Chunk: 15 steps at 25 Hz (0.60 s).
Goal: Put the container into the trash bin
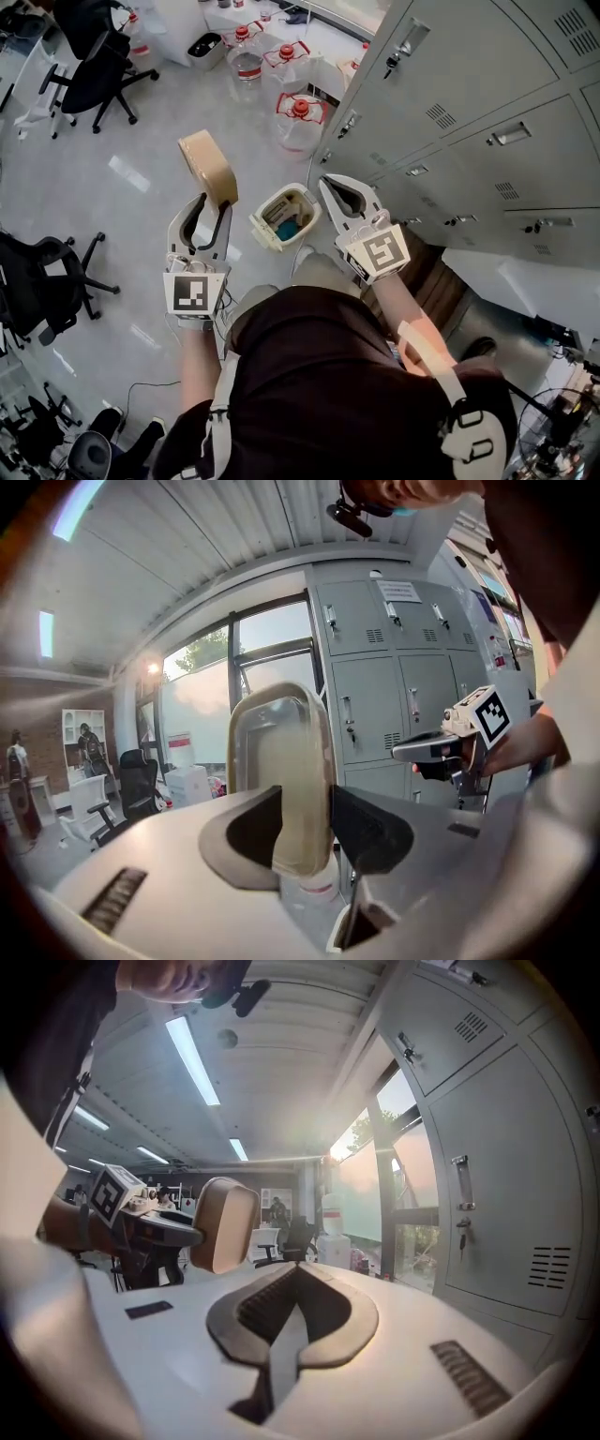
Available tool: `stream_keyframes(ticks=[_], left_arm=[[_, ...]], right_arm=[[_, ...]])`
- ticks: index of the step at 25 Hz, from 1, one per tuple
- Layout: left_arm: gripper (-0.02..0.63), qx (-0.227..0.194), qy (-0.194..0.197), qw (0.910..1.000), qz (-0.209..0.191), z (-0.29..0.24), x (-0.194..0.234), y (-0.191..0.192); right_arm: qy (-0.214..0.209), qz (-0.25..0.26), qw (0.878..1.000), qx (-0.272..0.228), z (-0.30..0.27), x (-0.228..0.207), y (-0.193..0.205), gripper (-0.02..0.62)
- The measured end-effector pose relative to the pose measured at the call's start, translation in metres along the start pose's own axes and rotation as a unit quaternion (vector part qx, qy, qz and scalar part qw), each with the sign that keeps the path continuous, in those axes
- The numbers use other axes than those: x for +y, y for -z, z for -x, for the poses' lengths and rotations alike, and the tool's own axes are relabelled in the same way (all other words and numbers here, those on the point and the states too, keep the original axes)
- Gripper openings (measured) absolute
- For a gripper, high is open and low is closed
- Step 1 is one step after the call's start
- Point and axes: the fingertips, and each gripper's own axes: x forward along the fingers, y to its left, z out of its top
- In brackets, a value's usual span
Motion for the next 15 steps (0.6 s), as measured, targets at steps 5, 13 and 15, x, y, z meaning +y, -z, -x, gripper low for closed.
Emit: stream_keyframes(ticks=[5,13,15], left_arm=[[0.163,0.024,-0.007,0.9997,0.002,-0.032,-0.018,0.000],[0.162,0.041,0.026,0.9988,0.006,-0.073,-0.034,-0.002],[0.163,0.044,0.041,0.9982,0.005,-0.081,-0.035,0.000]], right_arm=[[-0.010,-0.009,1.000,-0.002,0.001,-0.035,0.007,0.015],[0.013,-0.028,1.000,0.006,0.002,-0.064,0.020,0.015],[0.025,-0.031,0.999,0.010,0.002,-0.067,0.022,0.015]])
